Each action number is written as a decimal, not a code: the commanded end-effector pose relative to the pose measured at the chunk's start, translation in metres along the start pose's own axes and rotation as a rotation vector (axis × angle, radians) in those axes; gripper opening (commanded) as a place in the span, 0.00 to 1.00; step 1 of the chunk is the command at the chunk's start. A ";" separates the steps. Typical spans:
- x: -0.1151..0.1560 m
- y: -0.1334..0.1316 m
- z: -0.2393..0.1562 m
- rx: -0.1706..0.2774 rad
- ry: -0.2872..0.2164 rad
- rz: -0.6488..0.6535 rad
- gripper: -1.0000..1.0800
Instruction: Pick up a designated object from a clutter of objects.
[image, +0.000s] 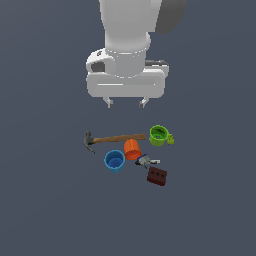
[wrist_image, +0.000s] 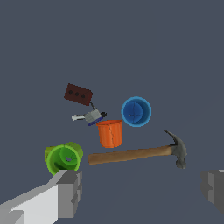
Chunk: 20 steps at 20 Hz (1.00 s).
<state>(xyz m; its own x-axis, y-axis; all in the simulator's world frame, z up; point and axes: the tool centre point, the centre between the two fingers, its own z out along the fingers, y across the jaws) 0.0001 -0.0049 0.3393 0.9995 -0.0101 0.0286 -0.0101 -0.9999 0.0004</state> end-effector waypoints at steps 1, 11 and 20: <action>0.000 0.000 0.000 0.000 0.000 0.000 0.96; 0.004 -0.010 -0.006 0.004 0.004 -0.050 0.96; 0.006 -0.010 -0.004 0.001 0.003 -0.061 0.96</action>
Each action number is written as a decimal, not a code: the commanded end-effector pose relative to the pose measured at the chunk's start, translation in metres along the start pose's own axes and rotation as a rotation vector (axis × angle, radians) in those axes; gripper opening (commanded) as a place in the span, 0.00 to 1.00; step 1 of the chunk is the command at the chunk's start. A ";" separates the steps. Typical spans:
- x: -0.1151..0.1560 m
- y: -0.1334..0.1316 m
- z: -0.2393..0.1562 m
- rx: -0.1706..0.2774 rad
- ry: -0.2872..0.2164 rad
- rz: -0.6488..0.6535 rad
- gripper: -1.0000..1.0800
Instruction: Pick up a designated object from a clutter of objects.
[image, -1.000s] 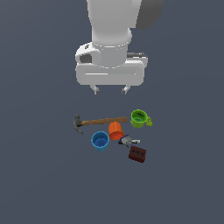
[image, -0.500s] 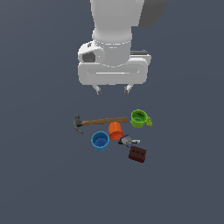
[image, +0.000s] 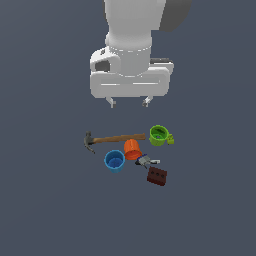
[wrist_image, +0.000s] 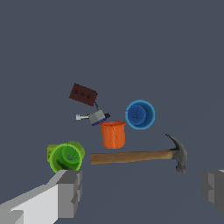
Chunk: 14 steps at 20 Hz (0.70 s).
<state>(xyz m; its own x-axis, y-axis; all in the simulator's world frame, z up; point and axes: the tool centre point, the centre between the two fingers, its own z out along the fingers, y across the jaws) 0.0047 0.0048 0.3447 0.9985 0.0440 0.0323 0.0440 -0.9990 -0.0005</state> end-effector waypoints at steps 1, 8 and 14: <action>0.002 -0.001 0.003 -0.003 -0.001 -0.016 0.96; 0.017 -0.008 0.022 -0.018 -0.008 -0.117 0.96; 0.037 -0.019 0.052 -0.033 -0.017 -0.268 0.96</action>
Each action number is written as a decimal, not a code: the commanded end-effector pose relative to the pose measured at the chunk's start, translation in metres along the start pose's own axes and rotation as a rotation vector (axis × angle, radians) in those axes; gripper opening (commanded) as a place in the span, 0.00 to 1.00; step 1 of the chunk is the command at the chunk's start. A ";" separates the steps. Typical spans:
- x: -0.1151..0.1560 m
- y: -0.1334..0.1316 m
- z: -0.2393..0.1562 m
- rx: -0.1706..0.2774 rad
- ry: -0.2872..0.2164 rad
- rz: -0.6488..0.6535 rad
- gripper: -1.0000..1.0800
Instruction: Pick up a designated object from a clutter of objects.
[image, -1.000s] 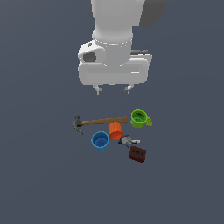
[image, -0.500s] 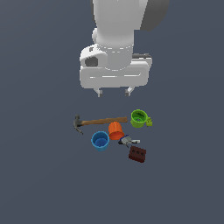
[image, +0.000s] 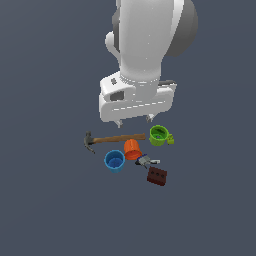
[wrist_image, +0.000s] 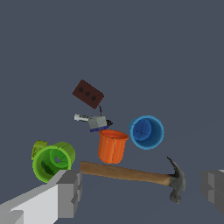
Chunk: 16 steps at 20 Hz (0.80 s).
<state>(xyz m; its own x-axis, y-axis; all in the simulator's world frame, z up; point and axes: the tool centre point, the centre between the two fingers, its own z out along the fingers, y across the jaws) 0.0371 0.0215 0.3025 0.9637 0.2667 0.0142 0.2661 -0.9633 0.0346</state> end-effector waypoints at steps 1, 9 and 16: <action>0.010 -0.004 0.015 -0.006 -0.005 -0.074 0.96; 0.046 -0.023 0.074 -0.014 -0.018 -0.354 0.96; 0.072 -0.045 0.130 -0.004 -0.020 -0.600 0.96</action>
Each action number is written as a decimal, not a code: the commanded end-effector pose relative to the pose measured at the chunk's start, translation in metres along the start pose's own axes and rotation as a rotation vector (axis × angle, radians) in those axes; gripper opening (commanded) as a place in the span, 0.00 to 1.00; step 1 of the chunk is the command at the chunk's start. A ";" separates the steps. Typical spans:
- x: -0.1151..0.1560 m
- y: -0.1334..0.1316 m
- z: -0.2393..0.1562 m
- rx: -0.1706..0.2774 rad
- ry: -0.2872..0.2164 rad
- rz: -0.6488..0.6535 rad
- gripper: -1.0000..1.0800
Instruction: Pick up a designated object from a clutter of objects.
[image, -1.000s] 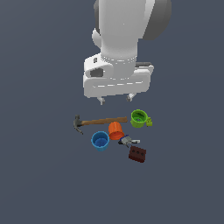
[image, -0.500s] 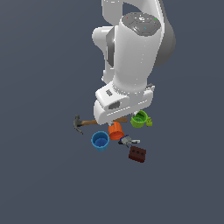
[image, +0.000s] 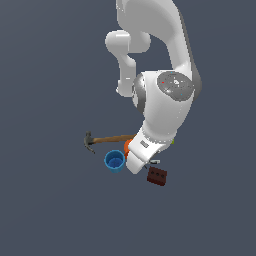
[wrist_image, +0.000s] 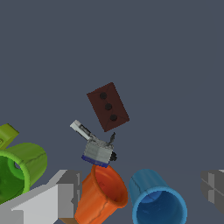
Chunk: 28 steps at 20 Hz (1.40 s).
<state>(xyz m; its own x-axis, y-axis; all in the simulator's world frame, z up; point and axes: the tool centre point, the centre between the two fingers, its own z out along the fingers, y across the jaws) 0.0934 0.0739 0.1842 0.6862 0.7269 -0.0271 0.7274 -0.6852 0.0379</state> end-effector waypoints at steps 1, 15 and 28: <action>0.012 -0.003 0.020 0.004 0.003 -0.089 0.96; 0.051 -0.023 0.097 0.029 0.031 -0.404 0.96; 0.054 -0.026 0.118 0.032 0.034 -0.431 0.96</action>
<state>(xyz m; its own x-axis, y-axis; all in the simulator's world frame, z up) 0.1135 0.1256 0.0694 0.3197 0.9475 -0.0005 0.9475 -0.3197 0.0008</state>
